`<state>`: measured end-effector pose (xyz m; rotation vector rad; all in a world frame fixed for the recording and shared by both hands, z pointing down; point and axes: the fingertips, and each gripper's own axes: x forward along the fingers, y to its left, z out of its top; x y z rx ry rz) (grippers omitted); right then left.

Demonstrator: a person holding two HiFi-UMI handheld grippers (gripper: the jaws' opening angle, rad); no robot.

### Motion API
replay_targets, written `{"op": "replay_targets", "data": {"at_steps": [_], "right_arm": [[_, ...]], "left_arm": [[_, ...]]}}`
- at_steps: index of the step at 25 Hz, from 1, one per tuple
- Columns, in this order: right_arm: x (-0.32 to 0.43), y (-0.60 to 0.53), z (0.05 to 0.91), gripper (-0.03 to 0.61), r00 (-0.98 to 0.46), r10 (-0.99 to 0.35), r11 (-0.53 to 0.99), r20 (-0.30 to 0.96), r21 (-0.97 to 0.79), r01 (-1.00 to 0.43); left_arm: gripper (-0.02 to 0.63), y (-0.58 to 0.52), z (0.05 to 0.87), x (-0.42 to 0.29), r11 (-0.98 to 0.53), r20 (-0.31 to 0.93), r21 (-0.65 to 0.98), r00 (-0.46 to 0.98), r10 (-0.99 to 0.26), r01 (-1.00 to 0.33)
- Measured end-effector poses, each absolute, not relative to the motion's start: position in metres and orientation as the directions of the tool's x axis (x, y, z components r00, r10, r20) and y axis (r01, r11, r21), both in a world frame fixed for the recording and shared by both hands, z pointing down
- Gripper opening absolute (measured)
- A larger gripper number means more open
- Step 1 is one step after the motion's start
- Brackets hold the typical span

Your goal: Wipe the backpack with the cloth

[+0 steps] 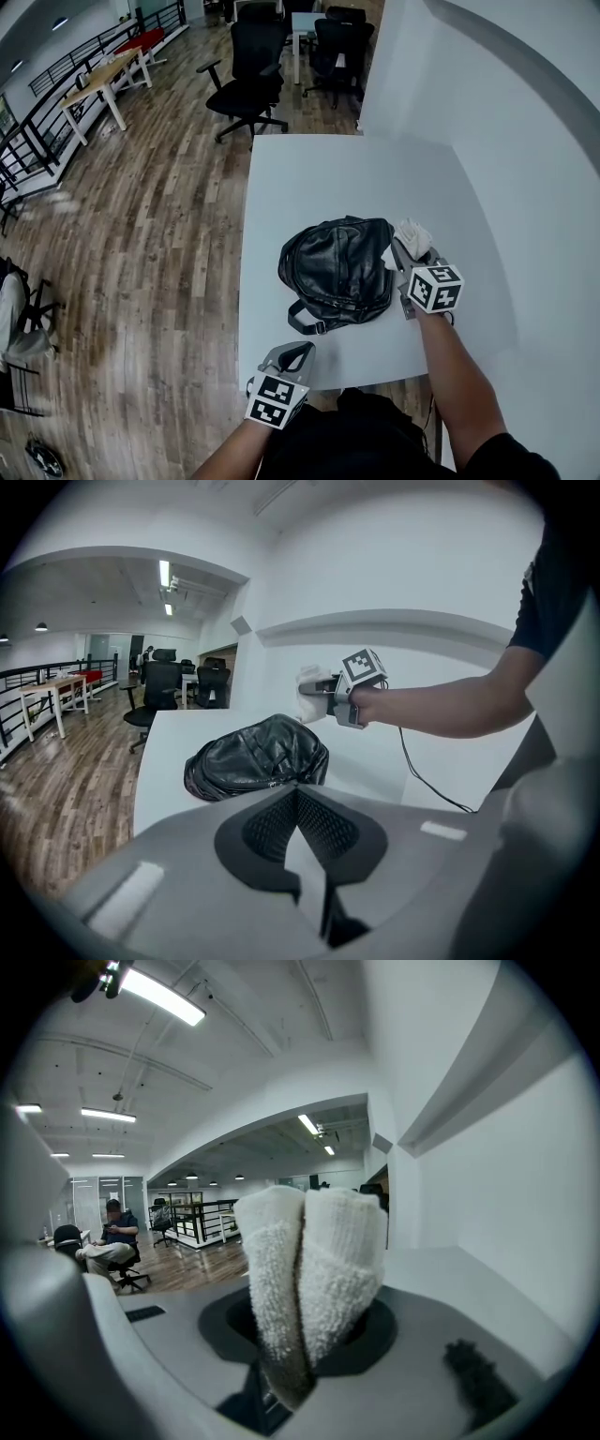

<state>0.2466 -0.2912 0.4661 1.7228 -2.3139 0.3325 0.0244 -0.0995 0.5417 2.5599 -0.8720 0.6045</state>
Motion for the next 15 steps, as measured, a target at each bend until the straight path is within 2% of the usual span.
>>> {"op": "replay_targets", "data": {"at_steps": [7, 15], "right_arm": [[0.234, -0.275, 0.457, 0.101, -0.279, -0.916, 0.271, 0.289, -0.068, -0.96], [0.161, -0.263, 0.477, 0.101, -0.38, -0.872, 0.359, 0.309, -0.124, -0.925]], "left_arm": [[0.006, -0.093, 0.539, 0.02, -0.761, 0.496, 0.188, 0.729, -0.472, -0.621], [0.006, -0.082, 0.539, -0.002, -0.745, 0.502, 0.187, 0.714, -0.488, -0.64]]}}
